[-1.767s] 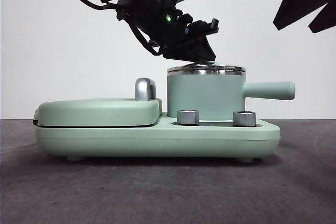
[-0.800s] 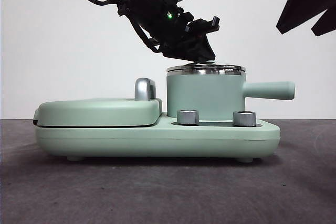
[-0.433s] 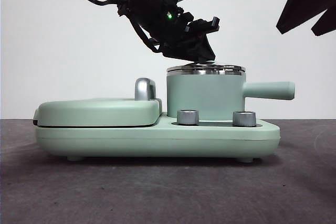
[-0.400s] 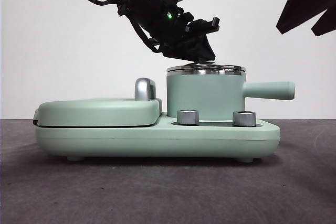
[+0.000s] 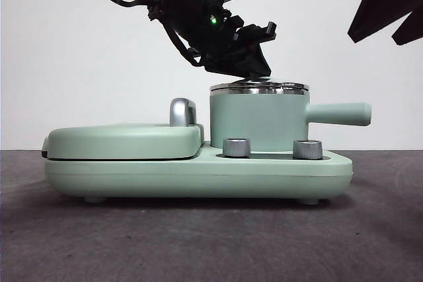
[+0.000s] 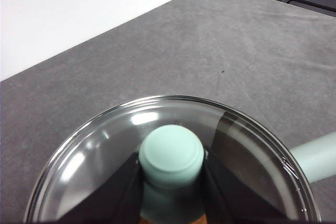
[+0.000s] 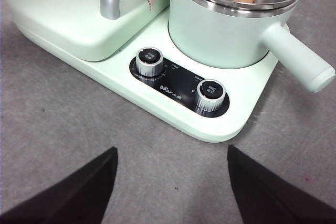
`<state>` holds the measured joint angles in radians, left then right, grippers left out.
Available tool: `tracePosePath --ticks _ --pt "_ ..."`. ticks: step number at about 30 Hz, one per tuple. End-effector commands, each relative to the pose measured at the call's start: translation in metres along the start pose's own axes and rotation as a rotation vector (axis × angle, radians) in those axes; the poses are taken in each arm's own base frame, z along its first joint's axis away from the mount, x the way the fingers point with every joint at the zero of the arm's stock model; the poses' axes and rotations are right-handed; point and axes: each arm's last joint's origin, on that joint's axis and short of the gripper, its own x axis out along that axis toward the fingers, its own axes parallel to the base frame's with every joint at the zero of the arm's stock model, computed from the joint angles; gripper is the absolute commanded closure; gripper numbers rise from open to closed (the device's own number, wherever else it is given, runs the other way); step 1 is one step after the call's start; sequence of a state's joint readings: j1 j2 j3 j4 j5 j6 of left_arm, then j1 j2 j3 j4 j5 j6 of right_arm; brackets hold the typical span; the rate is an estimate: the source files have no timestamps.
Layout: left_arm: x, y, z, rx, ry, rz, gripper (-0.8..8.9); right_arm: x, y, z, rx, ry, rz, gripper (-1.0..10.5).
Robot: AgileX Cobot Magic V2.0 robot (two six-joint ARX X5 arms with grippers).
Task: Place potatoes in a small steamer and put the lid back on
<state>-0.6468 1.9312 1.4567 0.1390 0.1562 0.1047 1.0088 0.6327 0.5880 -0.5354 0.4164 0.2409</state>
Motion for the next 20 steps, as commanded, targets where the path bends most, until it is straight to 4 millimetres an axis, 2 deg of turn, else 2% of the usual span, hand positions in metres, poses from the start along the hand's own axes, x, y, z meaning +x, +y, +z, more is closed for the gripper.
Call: tracePosePath --ticks 1,2,6,9,11,15,20 --pt "0.006 -0.004 -0.002 -0.010 0.015 -0.010 5.80 -0.001 0.002 0.002 0.006 -0.006 0.009 6.2" --pt "0.006 -0.004 -0.002 -0.015 0.016 -0.010 5.52 -0.001 0.002 0.002 0.006 -0.006 0.009 6.2" --pt "0.004 -0.005 -0.001 -0.028 0.013 -0.011 5.47 -0.001 0.002 0.001 0.005 -0.002 0.008 6.2" --pt "-0.005 -0.005 0.009 -0.043 -0.002 -0.010 5.47 -0.001 0.002 0.001 0.004 -0.001 0.008 6.2" --pt "-0.015 -0.006 0.018 -0.042 -0.007 -0.009 5.47 -0.001 0.002 0.001 0.003 0.000 0.008 6.2" --pt "-0.048 -0.006 0.038 -0.051 0.032 -0.005 5.47 -0.001 0.002 0.001 0.004 -0.001 0.008 6.2" --pt "-0.090 0.002 0.049 -0.136 0.128 -0.001 5.47 -0.001 0.002 0.001 0.004 0.000 0.013 6.2"
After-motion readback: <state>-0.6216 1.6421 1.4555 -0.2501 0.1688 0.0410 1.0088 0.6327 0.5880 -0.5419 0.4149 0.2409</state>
